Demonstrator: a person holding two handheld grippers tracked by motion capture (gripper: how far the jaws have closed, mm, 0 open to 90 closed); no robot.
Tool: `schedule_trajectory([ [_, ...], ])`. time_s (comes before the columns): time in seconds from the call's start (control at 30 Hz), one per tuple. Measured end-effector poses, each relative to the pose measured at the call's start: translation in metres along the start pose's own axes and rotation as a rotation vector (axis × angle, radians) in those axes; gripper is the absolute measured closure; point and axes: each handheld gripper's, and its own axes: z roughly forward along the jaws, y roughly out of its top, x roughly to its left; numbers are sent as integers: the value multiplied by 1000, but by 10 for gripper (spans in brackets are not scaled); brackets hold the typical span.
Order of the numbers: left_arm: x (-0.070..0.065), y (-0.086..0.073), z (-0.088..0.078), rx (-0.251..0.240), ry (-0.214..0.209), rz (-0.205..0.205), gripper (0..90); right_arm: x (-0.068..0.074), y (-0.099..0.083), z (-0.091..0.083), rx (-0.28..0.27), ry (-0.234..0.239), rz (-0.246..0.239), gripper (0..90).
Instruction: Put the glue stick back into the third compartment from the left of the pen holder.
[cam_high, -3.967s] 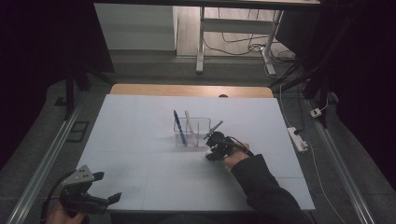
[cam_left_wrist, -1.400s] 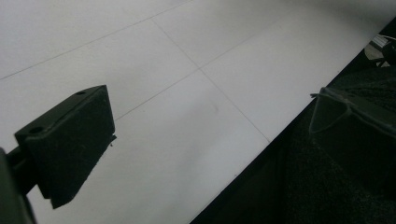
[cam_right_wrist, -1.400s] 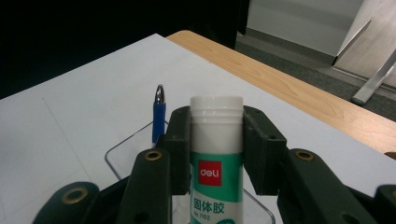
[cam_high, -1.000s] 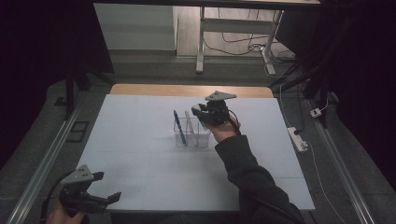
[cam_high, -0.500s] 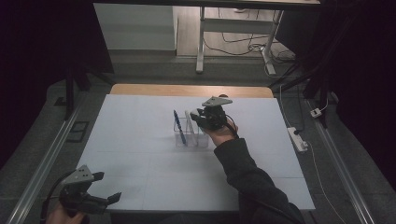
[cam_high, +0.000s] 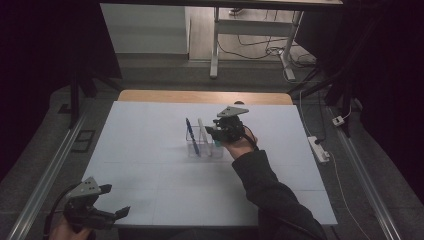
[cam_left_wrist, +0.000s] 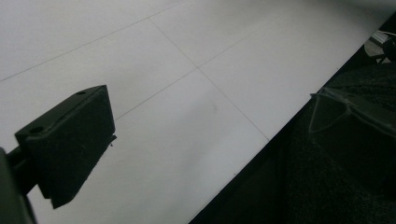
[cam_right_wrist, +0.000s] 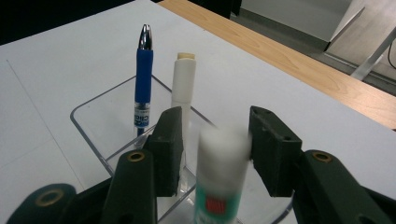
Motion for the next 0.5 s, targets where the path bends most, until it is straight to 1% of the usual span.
schedule_trajectory([
  [0.1, 0, 0, 0, 1, 1, 2, 5, -2, 0, -2, -3, 7, 11, 526],
  [0.17, 0, 0, 0, 1, 1, 1, 5, -2, 2, -3, 6, 4, 10, 502],
  [0.3, 0, 0, 0, 0, 1, 0, 5, -2, 5, -6, 6, 9, 2, 449],
  [0.5, 0, 0, 0, -1, 0, -2, 5, -2, 8, -13, 30, 49, 21, 324],
])
